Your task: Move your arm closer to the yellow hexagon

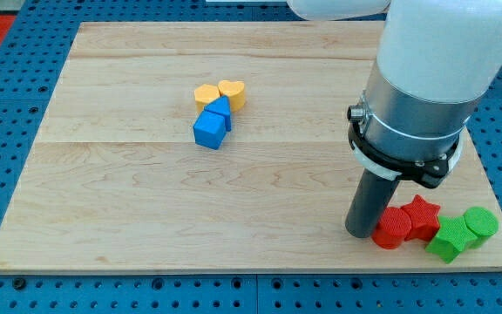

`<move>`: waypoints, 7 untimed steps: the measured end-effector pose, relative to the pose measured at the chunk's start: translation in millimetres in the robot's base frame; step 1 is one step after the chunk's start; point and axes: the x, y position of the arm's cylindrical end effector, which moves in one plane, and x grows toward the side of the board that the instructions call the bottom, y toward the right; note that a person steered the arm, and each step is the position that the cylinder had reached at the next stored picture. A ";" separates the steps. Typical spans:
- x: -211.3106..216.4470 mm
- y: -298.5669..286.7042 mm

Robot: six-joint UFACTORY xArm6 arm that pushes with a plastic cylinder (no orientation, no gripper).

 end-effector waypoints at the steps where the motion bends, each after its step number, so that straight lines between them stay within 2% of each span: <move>1: 0.0 -5.0; 2: -9.5 -103.0; 3: -51.9 -181.1; 4: -52.6 -215.1; 5: -83.2 -321.9; 6: -140.1 -307.7; 7: -148.5 -296.3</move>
